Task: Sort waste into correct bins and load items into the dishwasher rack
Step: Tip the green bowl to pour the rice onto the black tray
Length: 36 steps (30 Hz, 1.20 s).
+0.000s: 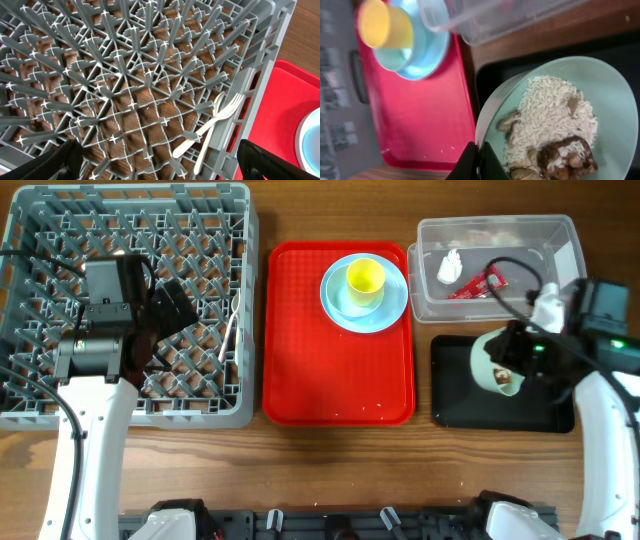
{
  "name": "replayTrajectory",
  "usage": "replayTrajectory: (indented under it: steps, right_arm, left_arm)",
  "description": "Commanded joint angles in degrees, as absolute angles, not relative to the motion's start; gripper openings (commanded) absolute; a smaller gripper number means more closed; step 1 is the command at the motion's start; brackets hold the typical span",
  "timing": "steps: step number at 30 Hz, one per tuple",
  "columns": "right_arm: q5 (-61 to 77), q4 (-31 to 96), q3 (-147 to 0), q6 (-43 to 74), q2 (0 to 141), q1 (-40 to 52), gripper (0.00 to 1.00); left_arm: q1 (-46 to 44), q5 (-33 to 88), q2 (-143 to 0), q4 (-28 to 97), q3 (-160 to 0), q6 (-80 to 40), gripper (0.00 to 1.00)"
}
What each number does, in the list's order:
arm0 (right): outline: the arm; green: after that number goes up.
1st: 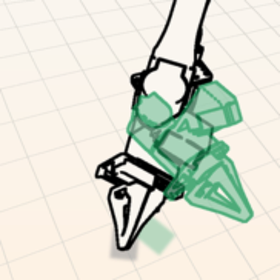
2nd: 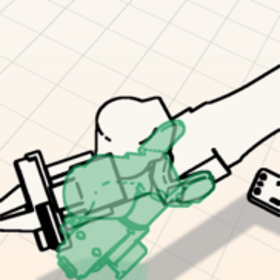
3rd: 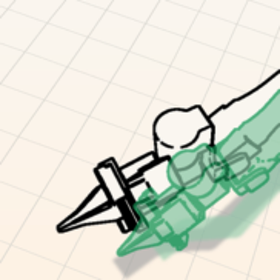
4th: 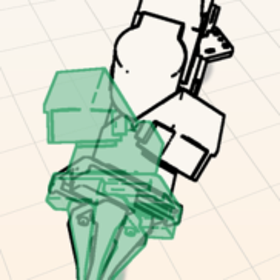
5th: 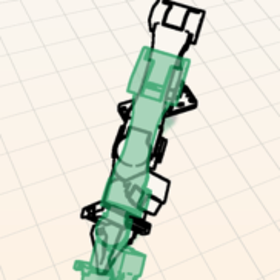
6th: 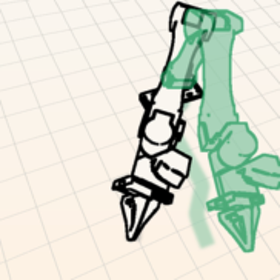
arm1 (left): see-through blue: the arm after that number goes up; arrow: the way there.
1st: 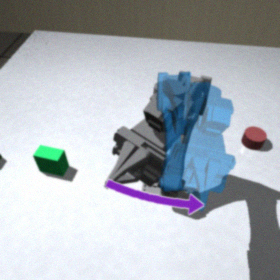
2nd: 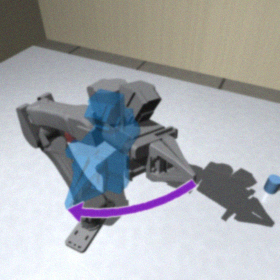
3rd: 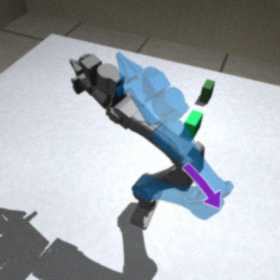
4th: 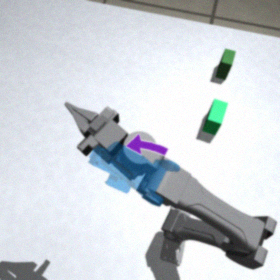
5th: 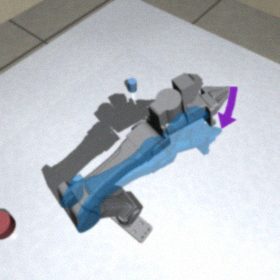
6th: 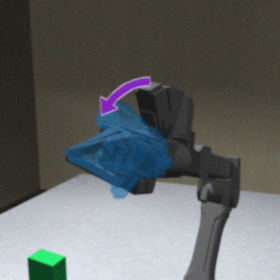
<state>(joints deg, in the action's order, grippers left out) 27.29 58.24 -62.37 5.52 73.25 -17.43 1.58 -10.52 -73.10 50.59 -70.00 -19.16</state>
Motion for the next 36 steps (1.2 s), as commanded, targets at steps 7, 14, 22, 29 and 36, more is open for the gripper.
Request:
replayTrajectory:
  steps: [7,14,22,29,36]
  right_arm:
    - [60.07,43.99,-48.1,-6.22,72.64,-30.89,0.04]
    - [63.11,40.25,-45.12,-7.53,72.82,-31.75,0.04]
    - [72.77,24.36,-37.52,6.7,72.86,-38.04,0.04]
    - [85.65,14.9,-32.27,7.49,72.9,-45.93,0.04]
    - [92.86,12.64,-32.27,8.19,72.9,-46.37,0.04]
  left_arm:
    - [1.89,-11.2,-73.19,50.46,-70.17,-18.24,1.0]
    - [1.89,-11.2,-73.19,50.46,-70.17,-18.24,1.0]
    - [1.89,-11.2,-73.19,50.46,-70.17,-18.24,1.0]
    - [1.89,-11.2,-73.19,50.46,-70.17,-18.24,1.0]
    - [1.89,-11.2,-73.19,50.46,-70.17,-18.24,1.0]
